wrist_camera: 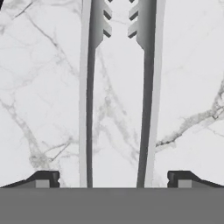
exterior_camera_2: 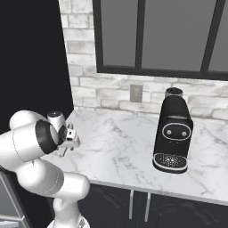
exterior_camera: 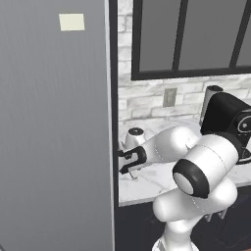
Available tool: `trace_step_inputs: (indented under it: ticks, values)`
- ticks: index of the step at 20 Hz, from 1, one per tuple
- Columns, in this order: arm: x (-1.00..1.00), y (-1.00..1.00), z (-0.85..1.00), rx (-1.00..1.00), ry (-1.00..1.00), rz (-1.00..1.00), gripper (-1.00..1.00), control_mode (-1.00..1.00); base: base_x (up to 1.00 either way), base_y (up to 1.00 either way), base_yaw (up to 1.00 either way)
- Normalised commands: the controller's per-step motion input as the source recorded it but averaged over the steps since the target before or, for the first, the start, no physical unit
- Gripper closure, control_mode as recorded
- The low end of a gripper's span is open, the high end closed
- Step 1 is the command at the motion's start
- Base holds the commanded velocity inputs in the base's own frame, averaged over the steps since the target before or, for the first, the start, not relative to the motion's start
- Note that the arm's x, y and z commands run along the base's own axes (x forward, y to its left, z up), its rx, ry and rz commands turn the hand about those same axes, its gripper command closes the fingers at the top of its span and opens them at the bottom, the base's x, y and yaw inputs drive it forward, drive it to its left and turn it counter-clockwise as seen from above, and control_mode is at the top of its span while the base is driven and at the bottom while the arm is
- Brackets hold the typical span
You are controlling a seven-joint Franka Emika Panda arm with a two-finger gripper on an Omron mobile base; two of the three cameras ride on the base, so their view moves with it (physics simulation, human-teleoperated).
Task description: Pick up the tongs from the counter and place them near the plate next to the oven.
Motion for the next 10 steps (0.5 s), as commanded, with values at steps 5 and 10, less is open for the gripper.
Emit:
trace_step_inputs:
  ticks: [5, 10]
  values:
    - [-0.01, 0.0, -0.1, 0.0, 0.01, 0.0, 1.0, -1.0, 0.0, 0.0, 0.0]
    - [-0.21, -0.2, 0.06, 0.02, -0.18, 0.0, 1.0, -1.0, 0.0, 0.0, 0.0]
